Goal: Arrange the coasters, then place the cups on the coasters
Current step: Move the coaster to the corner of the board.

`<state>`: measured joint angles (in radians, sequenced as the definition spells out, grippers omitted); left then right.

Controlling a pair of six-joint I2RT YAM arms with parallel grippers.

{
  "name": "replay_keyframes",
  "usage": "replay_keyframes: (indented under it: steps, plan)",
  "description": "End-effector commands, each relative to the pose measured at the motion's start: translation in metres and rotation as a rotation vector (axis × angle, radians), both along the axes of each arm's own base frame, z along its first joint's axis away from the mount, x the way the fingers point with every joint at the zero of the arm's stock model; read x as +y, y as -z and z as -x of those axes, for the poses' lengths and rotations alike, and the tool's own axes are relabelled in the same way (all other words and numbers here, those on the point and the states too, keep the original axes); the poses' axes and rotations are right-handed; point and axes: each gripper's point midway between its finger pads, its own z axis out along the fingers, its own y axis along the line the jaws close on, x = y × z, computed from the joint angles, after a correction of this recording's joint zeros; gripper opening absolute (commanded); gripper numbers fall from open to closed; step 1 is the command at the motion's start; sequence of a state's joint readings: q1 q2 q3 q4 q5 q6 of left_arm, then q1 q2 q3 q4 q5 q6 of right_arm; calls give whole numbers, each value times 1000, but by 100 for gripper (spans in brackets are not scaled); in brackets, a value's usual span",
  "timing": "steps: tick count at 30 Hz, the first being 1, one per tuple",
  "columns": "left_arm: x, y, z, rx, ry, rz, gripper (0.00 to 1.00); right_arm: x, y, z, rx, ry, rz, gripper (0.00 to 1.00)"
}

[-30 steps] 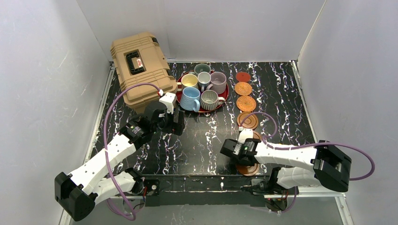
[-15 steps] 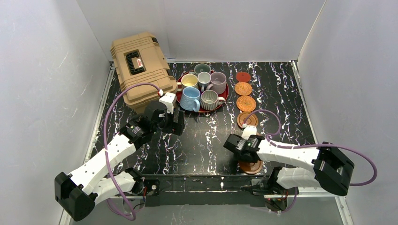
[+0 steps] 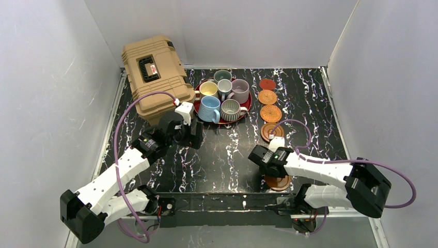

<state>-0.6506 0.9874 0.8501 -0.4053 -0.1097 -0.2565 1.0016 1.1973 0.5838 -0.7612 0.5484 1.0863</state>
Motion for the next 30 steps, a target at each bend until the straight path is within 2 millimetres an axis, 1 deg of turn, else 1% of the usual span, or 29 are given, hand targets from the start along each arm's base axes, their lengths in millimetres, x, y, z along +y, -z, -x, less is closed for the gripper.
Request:
replay_keyframes:
  steps: [1,14,19,22,26,27,30]
  plan:
    - [3,-12,-3,-26,-9,-4,96,-16,0,-2,-16,1,59,63]
    - [3,-10,-3,-21,-9,-7,96,-23,-5,-3,-26,19,55,63]
    - [3,-11,-3,-22,-8,-8,96,-21,-13,-6,-38,15,50,69]
    - [4,-12,-3,-30,-15,-8,96,-11,-25,-10,-54,-7,11,75]
    - [8,-16,-5,-52,-30,-3,96,4,-50,-21,-102,-47,-47,85]
    - [8,-17,-4,-57,-32,-2,96,7,-57,-24,-113,-58,-54,89]
    - [10,-19,-5,-71,-39,4,97,14,-73,-34,-126,-91,-50,94]
